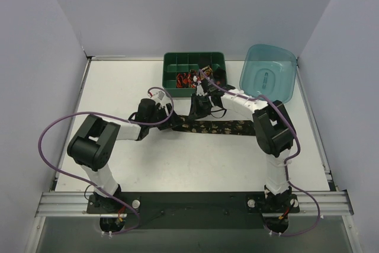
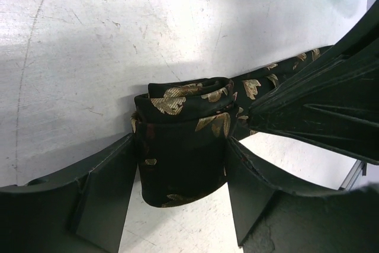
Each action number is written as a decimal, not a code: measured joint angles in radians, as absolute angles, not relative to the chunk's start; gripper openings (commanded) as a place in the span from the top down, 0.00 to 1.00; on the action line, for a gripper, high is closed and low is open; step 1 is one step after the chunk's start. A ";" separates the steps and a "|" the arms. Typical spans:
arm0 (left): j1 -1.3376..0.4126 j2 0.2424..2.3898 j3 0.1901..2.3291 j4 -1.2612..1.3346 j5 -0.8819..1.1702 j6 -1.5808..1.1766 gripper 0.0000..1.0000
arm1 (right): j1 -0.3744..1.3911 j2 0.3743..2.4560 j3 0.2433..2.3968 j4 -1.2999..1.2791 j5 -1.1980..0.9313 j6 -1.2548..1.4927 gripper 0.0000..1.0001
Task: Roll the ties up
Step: Roll the tie at the center of the board.
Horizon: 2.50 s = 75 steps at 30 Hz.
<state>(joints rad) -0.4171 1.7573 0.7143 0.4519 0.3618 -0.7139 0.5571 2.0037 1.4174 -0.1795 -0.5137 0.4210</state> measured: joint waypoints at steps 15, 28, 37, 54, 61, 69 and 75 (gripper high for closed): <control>-0.424 1.729 0.798 0.245 0.286 -0.618 0.34 | 0.571 2.074 1.455 -0.185 -0.497 0.422 1.00; -0.471 1.681 0.932 -0.020 0.173 -0.484 0.34 | 0.578 2.106 1.480 -0.173 -0.504 0.444 1.00; -0.470 1.680 0.930 -0.003 0.172 -0.482 0.34 | 0.577 2.124 1.480 -0.168 -0.506 0.446 1.00; -0.594 1.666 1.052 -0.087 0.124 -0.434 0.34 | 0.567 2.125 1.480 -0.156 -0.521 0.451 1.00; -0.616 1.689 1.059 -0.097 0.123 -0.434 0.35 | 0.542 2.124 1.452 -0.135 -0.556 0.461 1.00; -0.630 1.704 1.061 -0.102 0.120 -0.434 0.35 | 0.516 2.081 1.393 -0.139 -0.596 0.467 1.00; -0.637 1.722 1.084 -0.112 0.109 -0.432 0.35 | 0.500 2.023 1.367 -0.150 -0.601 0.465 1.00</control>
